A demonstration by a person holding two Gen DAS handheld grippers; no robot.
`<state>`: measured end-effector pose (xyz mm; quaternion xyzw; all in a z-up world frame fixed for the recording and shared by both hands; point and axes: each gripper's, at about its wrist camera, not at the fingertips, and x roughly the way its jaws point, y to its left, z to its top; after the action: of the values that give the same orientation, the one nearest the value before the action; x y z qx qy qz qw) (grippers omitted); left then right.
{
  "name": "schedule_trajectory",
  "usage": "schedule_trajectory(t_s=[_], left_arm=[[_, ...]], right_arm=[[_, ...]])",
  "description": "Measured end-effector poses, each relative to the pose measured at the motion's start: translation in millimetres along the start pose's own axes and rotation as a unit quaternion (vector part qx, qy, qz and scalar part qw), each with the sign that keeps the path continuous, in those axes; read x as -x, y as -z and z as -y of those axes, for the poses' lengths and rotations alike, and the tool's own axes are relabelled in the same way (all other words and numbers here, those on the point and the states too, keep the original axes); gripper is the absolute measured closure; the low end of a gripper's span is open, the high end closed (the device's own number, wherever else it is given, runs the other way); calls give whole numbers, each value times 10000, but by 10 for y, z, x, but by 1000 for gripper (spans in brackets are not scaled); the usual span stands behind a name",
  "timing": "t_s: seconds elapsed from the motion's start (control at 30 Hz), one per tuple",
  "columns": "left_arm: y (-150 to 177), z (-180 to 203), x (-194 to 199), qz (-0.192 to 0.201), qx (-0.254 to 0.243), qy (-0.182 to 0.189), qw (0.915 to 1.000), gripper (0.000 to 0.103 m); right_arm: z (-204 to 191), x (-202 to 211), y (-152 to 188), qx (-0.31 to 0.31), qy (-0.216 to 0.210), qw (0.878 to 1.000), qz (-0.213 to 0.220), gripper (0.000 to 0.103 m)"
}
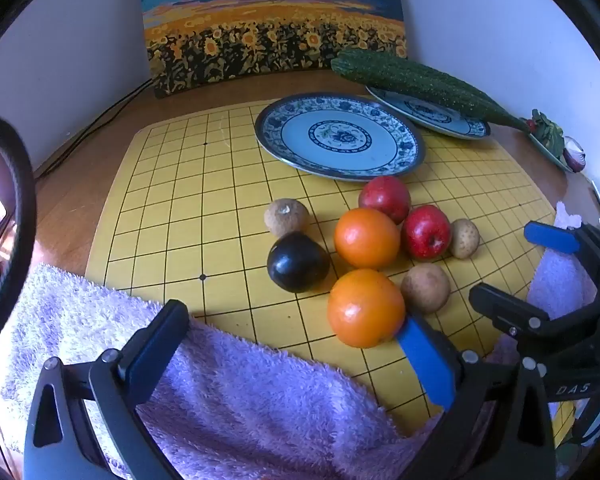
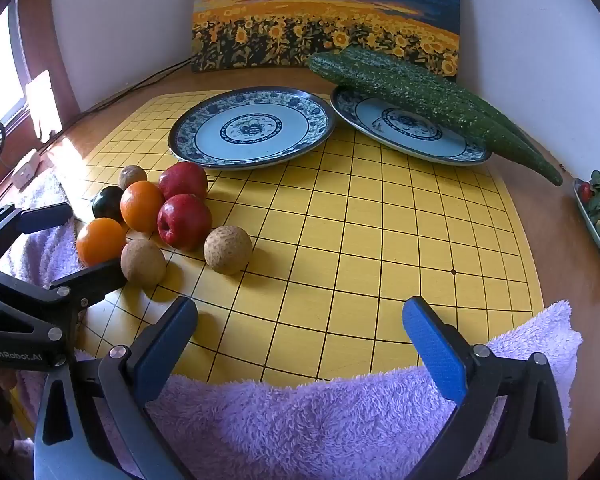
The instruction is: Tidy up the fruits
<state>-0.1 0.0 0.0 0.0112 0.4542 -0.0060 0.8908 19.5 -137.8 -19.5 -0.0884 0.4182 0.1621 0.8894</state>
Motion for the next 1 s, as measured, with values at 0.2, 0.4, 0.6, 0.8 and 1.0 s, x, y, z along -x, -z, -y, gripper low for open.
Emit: schedule_trajectory(t_s=[0.2, 0.4, 0.6, 0.8, 1.0], left_arm=[[4, 1, 2, -1, -4, -1, 10000, 0], [1, 1, 1, 1, -3, -4, 10000, 0], [9, 6, 7, 16, -10, -10, 10000, 0], [-1, 0, 0, -2, -2, -3, 10000, 0], [-8, -6, -5, -8, -2, -1, 10000, 0]], right_arm=[[1, -1, -1, -2, -5, 10000, -19, 0], [4, 0, -3, 0, -6, 10000, -28, 0], [3, 0, 0, -1, -2, 10000, -13, 0], [1, 0, 2, -1, -1, 10000, -13, 0], [-1, -1, 3, -1, 1, 10000, -11, 0]])
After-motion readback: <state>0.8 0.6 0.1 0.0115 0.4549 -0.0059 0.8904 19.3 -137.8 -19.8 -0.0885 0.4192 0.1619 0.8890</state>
